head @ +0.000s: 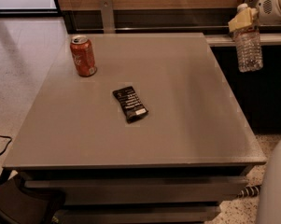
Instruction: Place water bottle upright
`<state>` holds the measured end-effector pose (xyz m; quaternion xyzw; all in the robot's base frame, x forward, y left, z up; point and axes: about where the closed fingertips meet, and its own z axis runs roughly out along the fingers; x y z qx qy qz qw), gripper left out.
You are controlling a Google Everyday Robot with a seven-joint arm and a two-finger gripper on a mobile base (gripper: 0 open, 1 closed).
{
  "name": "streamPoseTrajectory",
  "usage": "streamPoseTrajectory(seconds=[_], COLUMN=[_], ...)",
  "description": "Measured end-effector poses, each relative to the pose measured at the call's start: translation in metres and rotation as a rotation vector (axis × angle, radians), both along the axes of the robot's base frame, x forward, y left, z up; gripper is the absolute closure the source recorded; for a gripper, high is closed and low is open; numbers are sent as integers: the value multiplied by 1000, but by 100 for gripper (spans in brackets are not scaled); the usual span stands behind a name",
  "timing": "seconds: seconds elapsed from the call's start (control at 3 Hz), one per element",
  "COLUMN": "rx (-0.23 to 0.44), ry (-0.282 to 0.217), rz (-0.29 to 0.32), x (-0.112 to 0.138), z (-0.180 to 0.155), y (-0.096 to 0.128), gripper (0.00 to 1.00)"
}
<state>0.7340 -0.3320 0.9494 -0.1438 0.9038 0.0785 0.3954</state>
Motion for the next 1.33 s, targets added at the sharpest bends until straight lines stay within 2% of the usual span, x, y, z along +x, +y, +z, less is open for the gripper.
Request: streamPoseTrajectory(seconds=[0.67,1.0,1.33], rx=[18,23,40], ry=[-332,-466,-592], rz=[128,206,324], x=[-15,-22,-23], z=[39,58,77], y=[16,28,53], gripper=[100,100,100])
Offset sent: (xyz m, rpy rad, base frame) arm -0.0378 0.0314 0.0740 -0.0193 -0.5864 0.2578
